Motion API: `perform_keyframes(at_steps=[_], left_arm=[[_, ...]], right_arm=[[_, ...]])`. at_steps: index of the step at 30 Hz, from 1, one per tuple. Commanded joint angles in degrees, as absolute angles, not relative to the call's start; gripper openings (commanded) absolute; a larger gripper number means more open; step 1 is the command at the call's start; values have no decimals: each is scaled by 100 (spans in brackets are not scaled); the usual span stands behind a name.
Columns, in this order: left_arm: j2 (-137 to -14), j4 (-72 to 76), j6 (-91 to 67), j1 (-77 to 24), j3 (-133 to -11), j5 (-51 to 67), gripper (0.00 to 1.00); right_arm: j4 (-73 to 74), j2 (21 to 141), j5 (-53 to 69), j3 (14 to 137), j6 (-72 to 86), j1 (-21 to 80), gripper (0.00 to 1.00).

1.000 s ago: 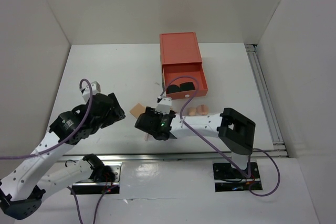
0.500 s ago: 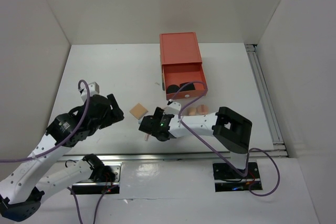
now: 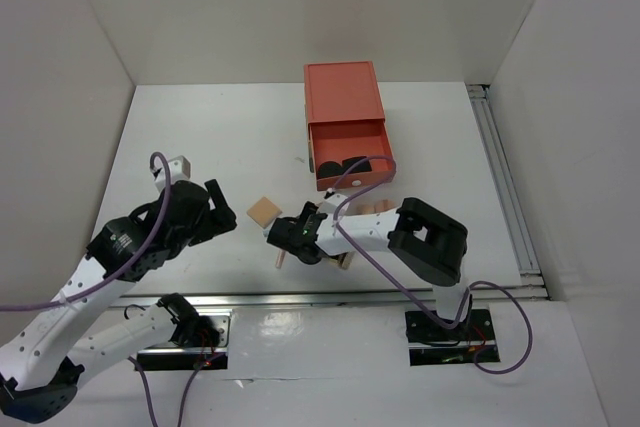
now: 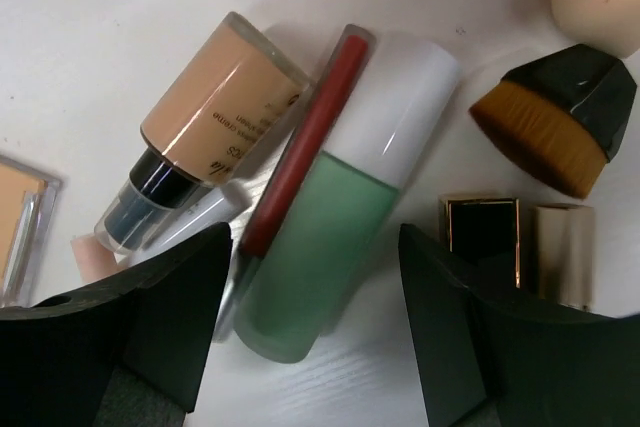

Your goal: Organize the makeup

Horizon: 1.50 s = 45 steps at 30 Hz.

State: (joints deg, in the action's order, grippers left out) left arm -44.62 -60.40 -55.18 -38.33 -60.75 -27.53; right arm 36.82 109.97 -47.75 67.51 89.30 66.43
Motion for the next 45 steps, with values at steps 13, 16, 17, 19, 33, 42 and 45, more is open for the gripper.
perform_keyframes(at_steps=[13, 16, 17, 19, 33, 42, 45], left_arm=[[-4447, -5933, -5344, -3814, -6170, -2777, 100], [-4517, -5933, -5344, -3814, -6170, -2777, 100], [-4518, -5933, -5344, -3814, -6170, -2777, 100], [-4588, -5933, -5344, -3814, -6170, -2777, 100], [-4816, -5818, -5344, -3814, -6223, -2883, 100], [-5492, -4959, -4941, -3692, -6100, -2383, 100], [-5879, -4352, -4519, -3534, -6038, -2049, 100]], right_arm=[[3911, 10951, -4877, 6557, 9246, 6609, 48], [3964, 10829, -4878, 6557, 9185, 6609, 39], [3964, 10828, -4878, 6557, 9185, 6609, 39], [3964, 10688, -4930, 6609, 9062, 6609, 37], [3923, 9800, -5318, 6742, 8054, 7058, 11], [986, 8238, -2432, 5766, 2677, 7233, 3], [984, 7772, -1700, 5923, 1383, 7233, 5]])
